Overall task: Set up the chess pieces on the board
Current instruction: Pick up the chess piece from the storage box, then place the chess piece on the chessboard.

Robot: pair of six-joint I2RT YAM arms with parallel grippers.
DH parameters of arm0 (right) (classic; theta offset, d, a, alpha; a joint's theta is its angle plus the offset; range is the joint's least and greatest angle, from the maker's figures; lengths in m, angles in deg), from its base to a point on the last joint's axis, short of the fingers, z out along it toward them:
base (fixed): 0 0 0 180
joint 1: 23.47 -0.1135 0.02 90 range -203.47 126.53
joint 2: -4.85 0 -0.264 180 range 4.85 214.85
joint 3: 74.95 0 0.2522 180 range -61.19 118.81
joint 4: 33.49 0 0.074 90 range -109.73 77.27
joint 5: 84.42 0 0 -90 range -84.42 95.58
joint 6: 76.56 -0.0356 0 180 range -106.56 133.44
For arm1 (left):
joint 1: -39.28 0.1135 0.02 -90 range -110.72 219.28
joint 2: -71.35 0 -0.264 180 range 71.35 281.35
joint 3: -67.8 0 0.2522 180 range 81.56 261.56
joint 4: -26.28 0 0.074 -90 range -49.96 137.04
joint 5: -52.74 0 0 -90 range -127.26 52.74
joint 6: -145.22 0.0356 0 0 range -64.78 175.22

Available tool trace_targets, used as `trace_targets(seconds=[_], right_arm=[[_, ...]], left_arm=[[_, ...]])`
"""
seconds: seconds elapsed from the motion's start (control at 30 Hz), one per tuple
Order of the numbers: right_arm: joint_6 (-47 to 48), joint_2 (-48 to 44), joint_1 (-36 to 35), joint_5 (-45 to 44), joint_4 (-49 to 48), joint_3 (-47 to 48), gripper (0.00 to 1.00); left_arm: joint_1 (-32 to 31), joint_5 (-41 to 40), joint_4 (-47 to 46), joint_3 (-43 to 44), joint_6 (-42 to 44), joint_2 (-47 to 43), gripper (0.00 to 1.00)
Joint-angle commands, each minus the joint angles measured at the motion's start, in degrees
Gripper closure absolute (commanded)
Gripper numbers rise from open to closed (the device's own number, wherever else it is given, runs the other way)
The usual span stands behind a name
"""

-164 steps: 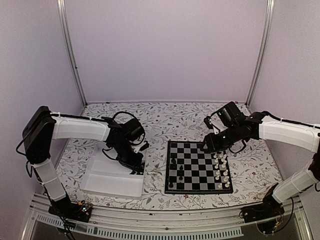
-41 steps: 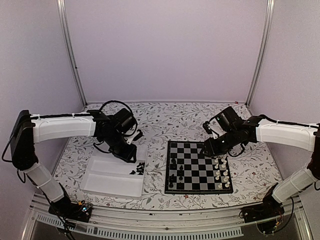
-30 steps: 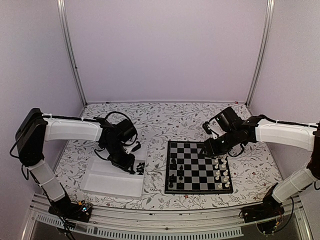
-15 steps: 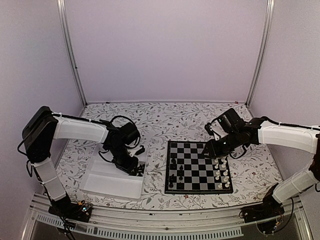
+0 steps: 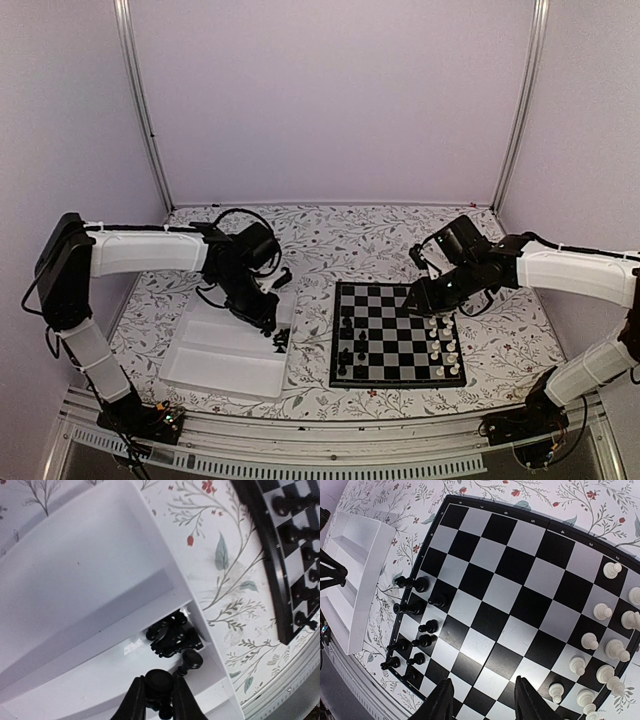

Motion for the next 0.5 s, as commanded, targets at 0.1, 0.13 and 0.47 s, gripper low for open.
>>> trace_targets(seconds=[0.1,0.13,0.47], right_arm=[[-0.3,-2.5,0.2,2.1,-4.2,3.8,0.56],[-0.7,-2.9,0.0,2.3,-5.5,3.8,0.56],[-5.3,1.9,-8.6,5.7,-19.8,8.9,0.55]], left_arm=[[2.4,4.3,-4.3,2.6,-10.2,-7.2,0.82],[2.7,5.5,-5.8,2.7,-12.0,-7.9,0.82],[6.1,17.5,-19.2,3.2,-28.8,-12.1,0.81]])
